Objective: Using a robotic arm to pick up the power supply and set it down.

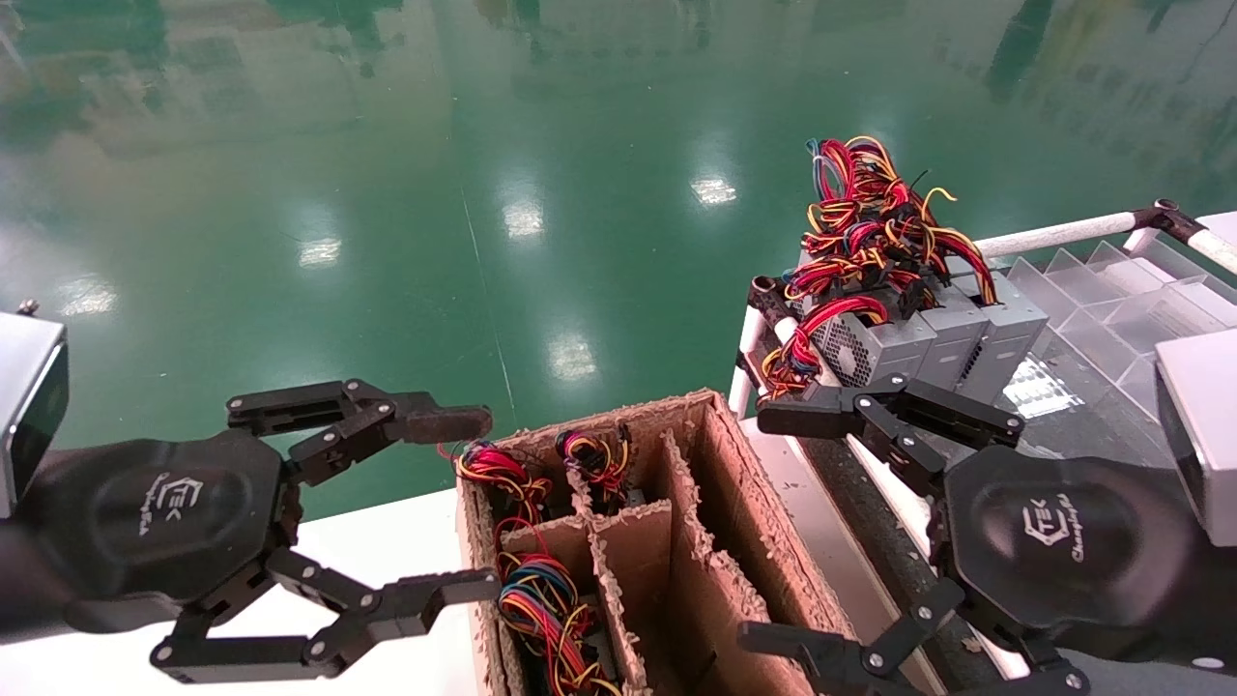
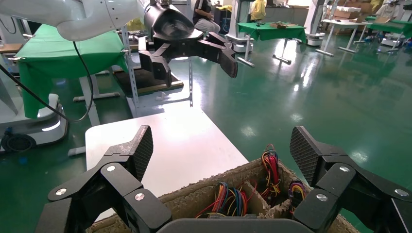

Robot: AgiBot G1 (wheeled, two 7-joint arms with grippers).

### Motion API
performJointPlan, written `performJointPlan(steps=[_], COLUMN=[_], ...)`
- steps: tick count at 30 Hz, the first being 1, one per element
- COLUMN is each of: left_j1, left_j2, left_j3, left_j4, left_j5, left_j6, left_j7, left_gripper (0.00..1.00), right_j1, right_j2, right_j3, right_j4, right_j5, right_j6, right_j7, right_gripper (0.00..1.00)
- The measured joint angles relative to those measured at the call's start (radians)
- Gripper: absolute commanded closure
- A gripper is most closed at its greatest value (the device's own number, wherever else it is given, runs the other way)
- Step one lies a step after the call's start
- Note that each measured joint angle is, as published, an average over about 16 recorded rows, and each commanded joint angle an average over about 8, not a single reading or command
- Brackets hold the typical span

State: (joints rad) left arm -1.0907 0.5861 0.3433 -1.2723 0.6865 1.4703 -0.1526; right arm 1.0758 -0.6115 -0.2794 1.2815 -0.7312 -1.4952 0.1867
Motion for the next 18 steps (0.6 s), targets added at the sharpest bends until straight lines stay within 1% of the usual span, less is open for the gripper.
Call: performJointPlan(steps=[18], left_j1=[0.000], left_j2=[0.000], left_j3=[0.000], left_j4=[0.000], left_j5=[0.000], left_j6=[0.000], left_j7=[0.000], left_gripper=[1.00], right_j1=[-0.003], right_j2=[0.001], right_j3=[-0.003], right_j4=[-0.011], right_j5=[-0.005], right_j6=[0.006], right_j7=[0.005], right_gripper=[0.00])
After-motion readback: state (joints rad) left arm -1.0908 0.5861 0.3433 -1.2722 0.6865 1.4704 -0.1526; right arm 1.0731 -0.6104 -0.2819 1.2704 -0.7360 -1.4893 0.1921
